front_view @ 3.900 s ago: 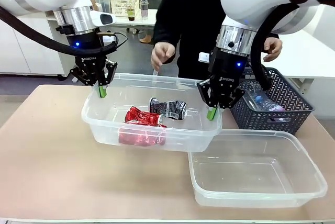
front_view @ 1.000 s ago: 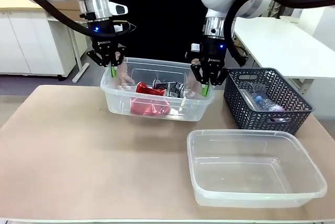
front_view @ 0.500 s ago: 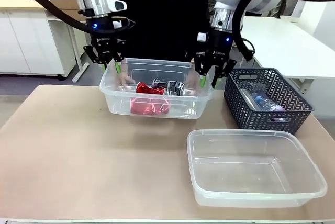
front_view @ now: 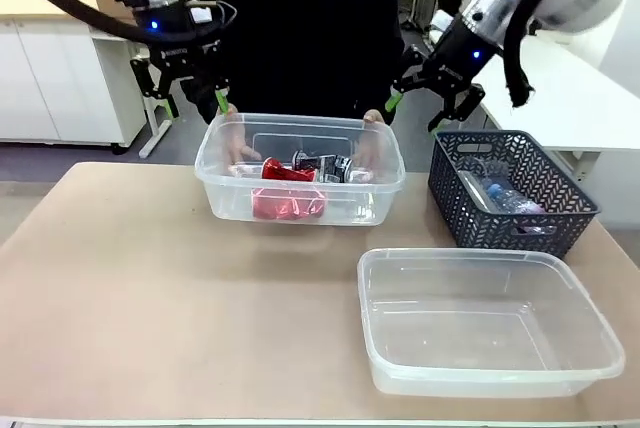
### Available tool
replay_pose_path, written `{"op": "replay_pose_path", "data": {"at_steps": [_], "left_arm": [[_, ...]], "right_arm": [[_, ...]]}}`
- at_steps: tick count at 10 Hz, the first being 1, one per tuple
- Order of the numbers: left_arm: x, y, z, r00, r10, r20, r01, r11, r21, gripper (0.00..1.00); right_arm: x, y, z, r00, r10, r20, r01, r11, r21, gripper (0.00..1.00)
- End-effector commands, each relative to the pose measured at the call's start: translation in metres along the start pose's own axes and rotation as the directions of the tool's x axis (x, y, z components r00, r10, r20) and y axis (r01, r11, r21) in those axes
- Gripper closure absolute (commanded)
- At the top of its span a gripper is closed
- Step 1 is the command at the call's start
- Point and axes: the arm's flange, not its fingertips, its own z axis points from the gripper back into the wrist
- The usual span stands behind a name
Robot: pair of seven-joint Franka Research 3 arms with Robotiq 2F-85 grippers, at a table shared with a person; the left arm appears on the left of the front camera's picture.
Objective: Sort the waste into each basket.
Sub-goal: Release the Organizing box you were holding.
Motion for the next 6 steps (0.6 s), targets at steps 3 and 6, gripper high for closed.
{"op": "replay_pose_path", "data": {"at_steps": [3,6], "left_arm": [[-0.012,0.000,-0.002,0.998,-0.052,0.023,0.053,0.998,-0.029,0.00],[-0.012,0.000,-0.002,0.998,-0.052,0.023,0.053,0.998,-0.029,0.00]], "right_arm": [[-0.004,-0.003,0.004,0.997,0.020,0.079,-0.023,0.999,0.029,0.00],[-0.004,-0.003,0.004,0.997,0.020,0.079,-0.023,0.999,0.029,0.00]]}}
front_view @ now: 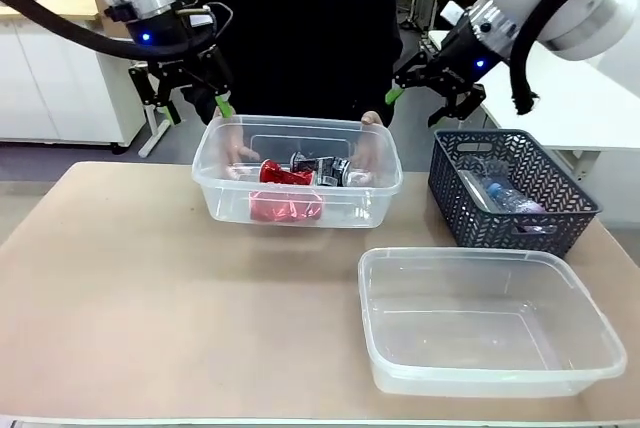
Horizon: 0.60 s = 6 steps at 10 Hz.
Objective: Sort the waste into each basket.
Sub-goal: Pick up the Organizing box on the right side of the table and lift it.
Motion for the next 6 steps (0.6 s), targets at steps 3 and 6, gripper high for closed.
{"op": "replay_pose_path", "data": {"at_steps": [3,6], "left_arm": [[0.002,-0.001,0.005,1.000,0.019,-0.008,-0.019,1.000,0.016,0.00],[-0.038,-0.004,0.043,0.991,-0.130,-0.009,0.129,0.990,-0.057,0.00]], "right_arm": [[0.006,0.003,0.006,1.000,-0.019,-0.011,0.019,1.000,-0.011,0.00],[-0.020,-0.019,0.038,1.000,0.029,0.004,-0.029,1.000,0.007,0.00]]}}
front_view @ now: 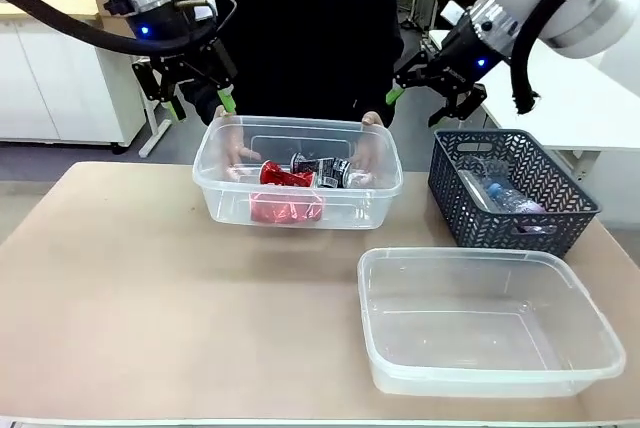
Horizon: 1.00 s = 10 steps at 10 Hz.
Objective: Sort the waste into each basket.
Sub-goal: Pick up the Organizing box on the right side of the table and lift it.
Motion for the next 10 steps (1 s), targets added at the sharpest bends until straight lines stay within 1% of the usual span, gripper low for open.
{"op": "replay_pose_path", "data": {"at_steps": [1,3,4,5,6,7,8,9,10], "left_arm": [[-0.054,-0.024,0.032,0.998,-0.056,-0.009,0.057,0.998,0.020,0.00],[-0.090,-0.067,0.034,0.993,-0.118,-0.026,0.119,0.992,0.034,0.00],[-0.102,-0.089,0.030,0.994,-0.098,-0.039,0.098,0.995,0.016,0.00],[-0.114,-0.122,0.017,0.998,0.061,0.026,-0.061,0.998,-0.009,0.00],[-0.121,-0.145,-0.003,0.995,0.092,-0.047,-0.093,0.995,-0.020,0.00],[-0.112,-0.170,-0.027,0.985,0.055,-0.165,-0.059,0.998,-0.022,0.00],[-0.099,-0.200,-0.050,0.974,-0.055,-0.221,0.034,0.995,-0.096,0.00],[-0.129,-0.158,-0.005,0.995,0.038,-0.093,-0.037,0.999,0.009,0.00],[-0.129,-0.158,-0.005,0.995,0.038,-0.093,-0.037,0.999,0.009,0.00]], "right_arm": [[-0.045,-0.042,0.069,0.998,0.065,-0.002,-0.065,0.998,0.024,0.00],[-0.106,-0.083,0.119,0.987,0.156,0.044,-0.150,0.982,-0.116,0.00],[-0.136,-0.106,0.136,0.974,0.222,0.052,-0.208,0.958,-0.195,0.00],[-0.167,-0.135,0.141,0.959,0.280,0.043,-0.244,0.894,-0.376,0.00],[-0.185,-0.151,0.144,0.953,0.302,0.027,-0.273,0.894,-0.355,0.00],[-0.187,-0.152,0.141,0.955,0.287,0.074,-0.247,0.907,-0.341,0.00],[-0.168,-0.137,0.142,0.970,0.243,0.014,-0.226,0.922,-0.314,0.00],[-0.168,-0.137,0.142,0.970,0.243,0.014,-0.226,0.922,-0.314,0.00],[-0.168,-0.137,0.142,0.970,0.243,0.014,-0.226,0.922,-0.314,0.00]]}}
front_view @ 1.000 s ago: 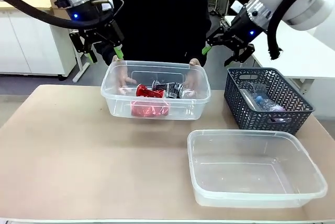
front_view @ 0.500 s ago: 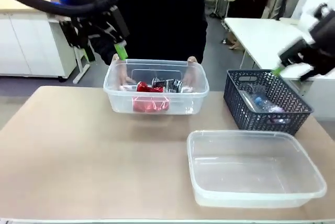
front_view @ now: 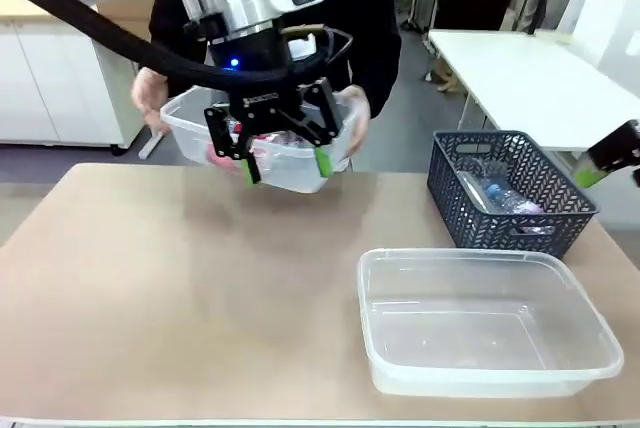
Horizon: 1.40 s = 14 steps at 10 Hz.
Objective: Sort the waste into each basket.
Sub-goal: Pick up the Organizing box on the right side of the table and lift it.
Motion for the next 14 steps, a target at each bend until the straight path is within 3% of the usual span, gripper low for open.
{"op": "replay_pose_path", "data": {"at_steps": [1,2,3,6,9,10,11,12,14], "left_arm": [[-0.014,0.022,0.028,0.998,0.016,0.058,-0.017,0.999,0.028,0.00],[0.000,0.000,0.000,1.000,0.000,0.000,0.000,1.000,0.000,0.00],[0.004,-0.003,-0.005,0.999,0.053,0.010,-0.053,0.997,-0.047,0.00],[0.006,-0.062,-0.114,0.982,0.188,0.018,-0.188,0.980,0.063,0.00],[0.013,-0.100,-0.186,0.985,0.162,-0.065,-0.157,0.985,0.074,0.00],[-0.010,-0.083,-0.163,0.988,0.151,-0.043,-0.149,0.988,0.043,0.00],[-0.010,-0.083,-0.163,0.988,0.151,-0.043,-0.149,0.988,0.043,0.00],[-0.004,-0.096,-0.199,0.985,0.150,-0.080,-0.146,0.988,0.050,0.00],[-0.009,-0.077,-0.207,0.964,0.267,0.003,-0.266,0.961,0.078,0.00]], "right_arm": [[0.007,0.004,-0.002,1.000,-0.022,-0.005,0.022,0.999,0.025,0.00],[0.000,0.000,0.000,1.000,0.000,0.000,0.000,1.000,0.000,0.00],[-0.001,0.009,-0.020,0.997,-0.041,-0.070,0.038,0.999,-0.037,0.00],[-0.047,0.034,-0.088,0.954,-0.006,-0.299,-0.014,0.998,-0.065,0.00],[-0.077,0.023,-0.157,0.851,0.016,-0.525,-0.083,0.991,-0.105,0.00],[-0.070,0.017,-0.143,0.901,-0.035,-0.432,-0.031,0.989,-0.145,0.00],[-0.020,0.038,-0.114,0.884,0.013,-0.467,-0.047,0.997,-0.061,0.00],[-0.018,0.033,-0.127,0.871,0.002,-0.492,-0.049,0.995,-0.082,0.00],[-0.012,0.033,-0.170,0.775,-0.085,-0.627,-0.039,0.983,-0.182,0.00]]}}
